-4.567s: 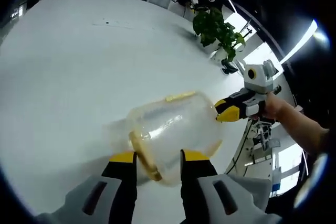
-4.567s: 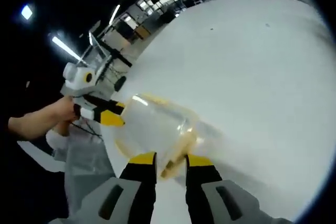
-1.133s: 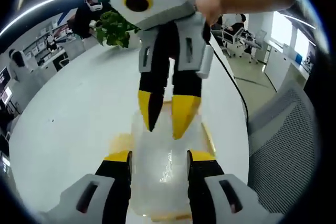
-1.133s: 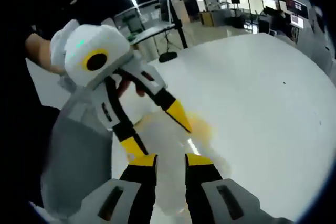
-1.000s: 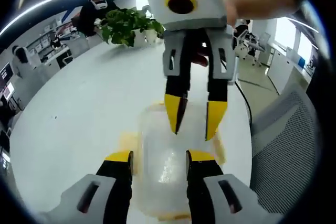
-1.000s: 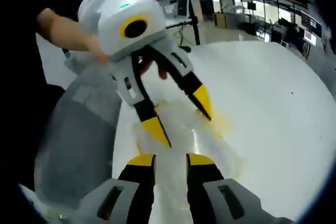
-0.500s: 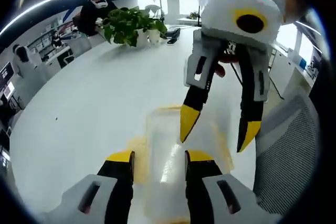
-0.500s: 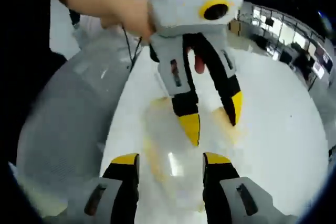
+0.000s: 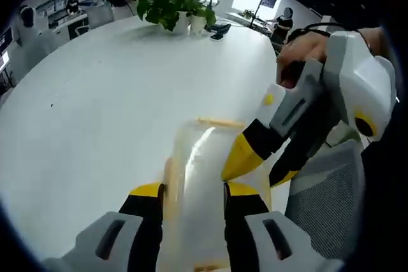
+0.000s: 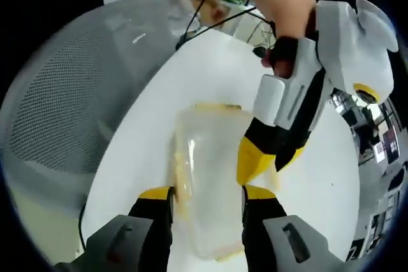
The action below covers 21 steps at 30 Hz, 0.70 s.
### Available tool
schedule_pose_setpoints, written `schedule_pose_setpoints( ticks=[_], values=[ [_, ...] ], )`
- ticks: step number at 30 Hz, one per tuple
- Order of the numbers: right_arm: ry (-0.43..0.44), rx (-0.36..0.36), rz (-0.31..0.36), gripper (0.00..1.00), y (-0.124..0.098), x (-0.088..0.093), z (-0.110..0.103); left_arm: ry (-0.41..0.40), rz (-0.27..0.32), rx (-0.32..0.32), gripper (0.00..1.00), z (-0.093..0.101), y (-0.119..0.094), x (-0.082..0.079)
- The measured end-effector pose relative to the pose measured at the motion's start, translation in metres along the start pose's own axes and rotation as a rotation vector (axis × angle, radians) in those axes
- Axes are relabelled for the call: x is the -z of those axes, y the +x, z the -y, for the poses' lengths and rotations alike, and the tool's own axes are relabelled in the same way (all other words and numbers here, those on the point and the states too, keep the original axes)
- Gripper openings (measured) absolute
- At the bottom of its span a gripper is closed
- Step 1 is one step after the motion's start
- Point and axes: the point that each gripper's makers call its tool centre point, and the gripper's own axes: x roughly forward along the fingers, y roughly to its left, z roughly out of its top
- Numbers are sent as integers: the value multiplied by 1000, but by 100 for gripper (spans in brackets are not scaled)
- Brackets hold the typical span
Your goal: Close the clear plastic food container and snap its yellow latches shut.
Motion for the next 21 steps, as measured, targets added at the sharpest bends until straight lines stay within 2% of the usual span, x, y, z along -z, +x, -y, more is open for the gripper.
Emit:
schedule_pose_setpoints(
  ticks=[3, 8, 13, 21],
  values=[
    [6, 3, 4, 41, 0, 1, -1, -9, -45, 24, 37, 0, 2, 0],
    [2, 7, -28, 38, 1, 2, -3, 4, -100, 40, 36, 2, 3, 1],
    [-2, -3, -51, 38, 1, 1, -1, 23, -130, 69, 35, 5, 3, 2],
    [17, -7, -82, 37, 1, 2, 0, 29, -134, 63, 33, 4, 3, 2]
  ],
)
